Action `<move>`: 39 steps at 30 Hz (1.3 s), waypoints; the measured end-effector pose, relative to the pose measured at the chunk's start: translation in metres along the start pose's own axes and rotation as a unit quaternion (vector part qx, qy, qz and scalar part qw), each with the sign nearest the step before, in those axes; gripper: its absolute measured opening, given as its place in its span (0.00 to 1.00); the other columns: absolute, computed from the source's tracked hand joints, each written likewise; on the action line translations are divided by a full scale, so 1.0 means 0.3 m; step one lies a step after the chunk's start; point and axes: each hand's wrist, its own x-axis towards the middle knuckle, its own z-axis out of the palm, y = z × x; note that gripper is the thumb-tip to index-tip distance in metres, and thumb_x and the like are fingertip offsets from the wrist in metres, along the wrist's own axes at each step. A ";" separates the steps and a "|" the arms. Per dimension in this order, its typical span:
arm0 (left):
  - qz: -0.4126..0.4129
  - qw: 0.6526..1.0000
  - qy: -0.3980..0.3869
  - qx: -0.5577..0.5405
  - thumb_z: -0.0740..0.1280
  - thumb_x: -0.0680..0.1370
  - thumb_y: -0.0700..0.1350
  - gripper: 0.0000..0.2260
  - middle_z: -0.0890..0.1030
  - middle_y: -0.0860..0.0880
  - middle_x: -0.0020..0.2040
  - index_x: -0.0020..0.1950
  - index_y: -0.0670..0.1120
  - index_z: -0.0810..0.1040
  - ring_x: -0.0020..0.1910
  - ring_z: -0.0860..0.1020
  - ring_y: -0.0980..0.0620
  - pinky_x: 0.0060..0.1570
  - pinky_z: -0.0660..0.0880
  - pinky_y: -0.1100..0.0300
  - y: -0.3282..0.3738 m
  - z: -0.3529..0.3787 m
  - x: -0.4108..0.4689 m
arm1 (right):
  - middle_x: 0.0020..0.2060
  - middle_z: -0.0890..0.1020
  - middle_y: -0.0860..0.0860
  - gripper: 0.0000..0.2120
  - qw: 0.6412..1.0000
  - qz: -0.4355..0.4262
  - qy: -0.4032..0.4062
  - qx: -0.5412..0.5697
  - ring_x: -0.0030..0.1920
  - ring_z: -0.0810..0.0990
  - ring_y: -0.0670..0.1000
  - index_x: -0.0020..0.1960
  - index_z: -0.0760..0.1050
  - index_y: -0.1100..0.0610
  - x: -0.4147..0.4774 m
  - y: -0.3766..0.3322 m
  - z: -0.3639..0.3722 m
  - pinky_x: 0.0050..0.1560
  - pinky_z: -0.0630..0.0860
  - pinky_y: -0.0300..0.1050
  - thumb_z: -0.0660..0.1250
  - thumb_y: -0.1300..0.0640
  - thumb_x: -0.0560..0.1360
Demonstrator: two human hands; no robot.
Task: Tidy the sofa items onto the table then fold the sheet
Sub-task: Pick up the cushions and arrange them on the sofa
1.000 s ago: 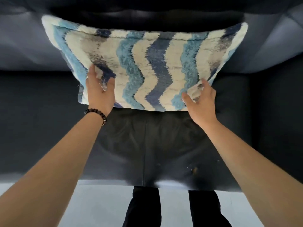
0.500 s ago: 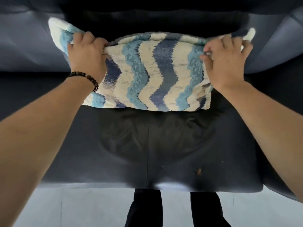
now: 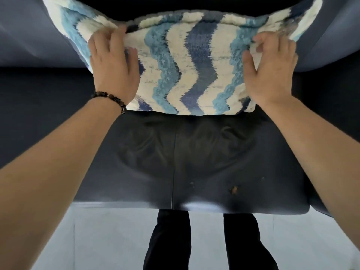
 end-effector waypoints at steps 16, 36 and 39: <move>-0.347 0.894 -0.151 -0.241 0.55 0.80 0.59 0.23 0.70 0.57 0.68 0.73 0.52 0.66 0.68 0.69 0.57 0.67 0.67 0.63 0.667 -0.700 -1.144 | 0.64 0.69 0.39 0.25 0.913 0.165 -0.287 0.239 0.63 0.74 0.43 0.73 0.64 0.44 -0.990 0.030 -0.854 0.61 0.76 0.51 0.58 0.39 0.79; -0.521 0.768 0.289 -0.232 0.67 0.77 0.46 0.24 0.75 0.57 0.63 0.72 0.54 0.65 0.61 0.74 0.63 0.59 0.73 0.57 0.907 -1.560 -1.943 | 0.70 0.66 0.34 0.32 0.856 -0.218 -0.360 0.300 0.70 0.66 0.38 0.75 0.59 0.40 -1.259 -0.393 -1.423 0.68 0.68 0.44 0.62 0.35 0.74; -0.556 0.710 0.362 -0.238 0.67 0.77 0.46 0.24 0.75 0.59 0.62 0.72 0.54 0.65 0.60 0.74 0.66 0.56 0.72 0.61 0.821 -1.630 -2.216 | 0.67 0.64 0.27 0.31 0.822 -0.305 -0.391 0.279 0.69 0.66 0.36 0.74 0.59 0.38 -1.460 -0.605 -1.400 0.65 0.67 0.41 0.61 0.33 0.73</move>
